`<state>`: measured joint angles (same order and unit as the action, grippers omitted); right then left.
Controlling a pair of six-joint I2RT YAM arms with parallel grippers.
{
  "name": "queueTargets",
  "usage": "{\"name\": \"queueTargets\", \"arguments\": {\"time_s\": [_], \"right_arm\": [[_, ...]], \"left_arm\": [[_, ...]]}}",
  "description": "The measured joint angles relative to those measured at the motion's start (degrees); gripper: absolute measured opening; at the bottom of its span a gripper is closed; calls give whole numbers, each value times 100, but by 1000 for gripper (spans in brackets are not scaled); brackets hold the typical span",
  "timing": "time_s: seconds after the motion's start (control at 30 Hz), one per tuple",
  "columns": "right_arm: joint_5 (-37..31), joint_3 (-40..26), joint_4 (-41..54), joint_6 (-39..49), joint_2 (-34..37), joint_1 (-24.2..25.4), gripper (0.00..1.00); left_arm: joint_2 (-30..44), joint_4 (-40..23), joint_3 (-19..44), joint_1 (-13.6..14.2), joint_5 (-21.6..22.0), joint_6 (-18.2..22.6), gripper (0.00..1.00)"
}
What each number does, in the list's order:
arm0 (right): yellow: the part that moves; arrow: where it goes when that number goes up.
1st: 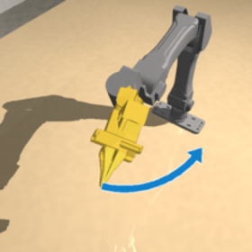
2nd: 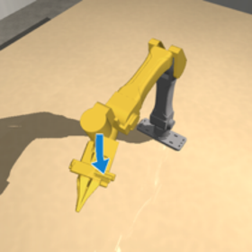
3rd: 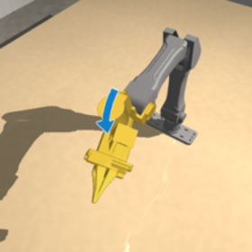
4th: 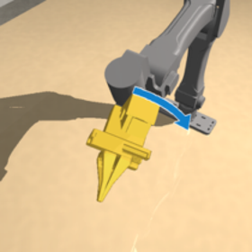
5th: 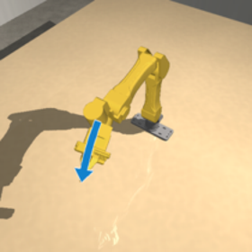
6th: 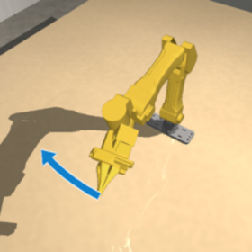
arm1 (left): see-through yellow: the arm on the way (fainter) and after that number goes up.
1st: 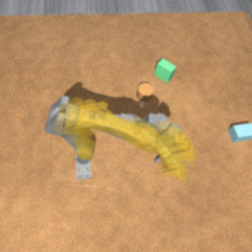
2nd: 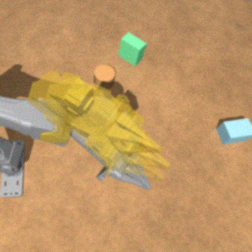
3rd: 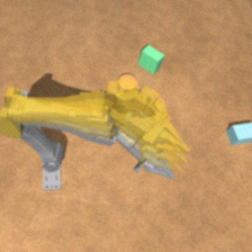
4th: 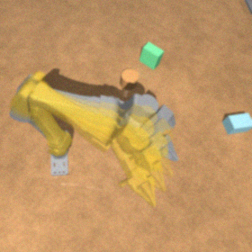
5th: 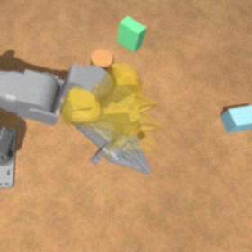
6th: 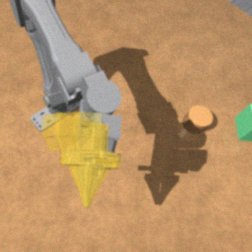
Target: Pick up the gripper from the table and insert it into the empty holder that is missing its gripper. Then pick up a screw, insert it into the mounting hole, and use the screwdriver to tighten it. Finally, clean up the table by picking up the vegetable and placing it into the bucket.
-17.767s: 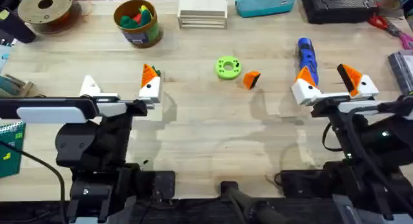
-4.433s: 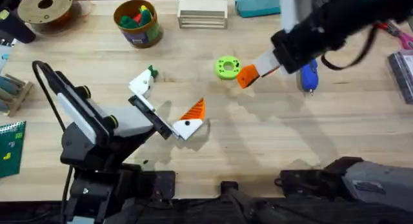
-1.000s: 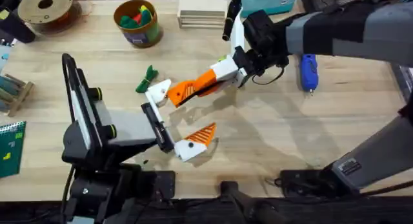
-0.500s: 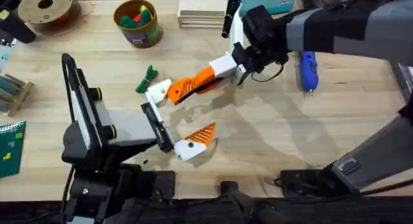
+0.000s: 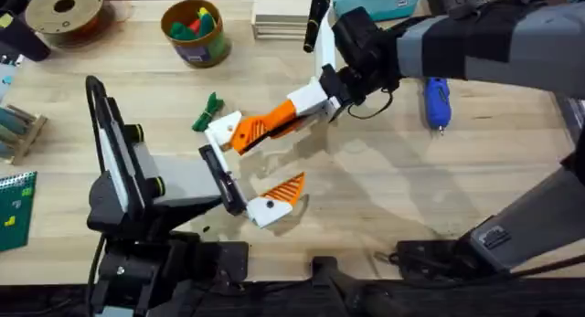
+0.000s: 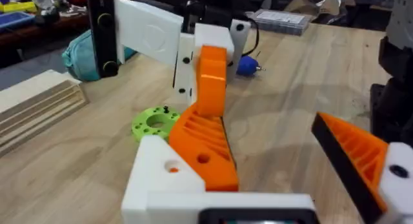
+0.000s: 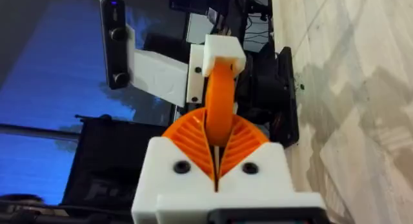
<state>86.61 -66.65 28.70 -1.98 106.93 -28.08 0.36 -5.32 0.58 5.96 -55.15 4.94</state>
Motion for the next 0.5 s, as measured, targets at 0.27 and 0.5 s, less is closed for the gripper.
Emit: {"name": "queueTargets", "arguments": {"time_s": [0.27,0.5], "right_arm": [[-124,0,-516,-417,18,-22,6],[-311,-2,-1398,-1370,20,-76,6]], "left_arm": [[0,2,0,-11,56,-3,995],[0,13,0,-31,137,-5,995]]}}
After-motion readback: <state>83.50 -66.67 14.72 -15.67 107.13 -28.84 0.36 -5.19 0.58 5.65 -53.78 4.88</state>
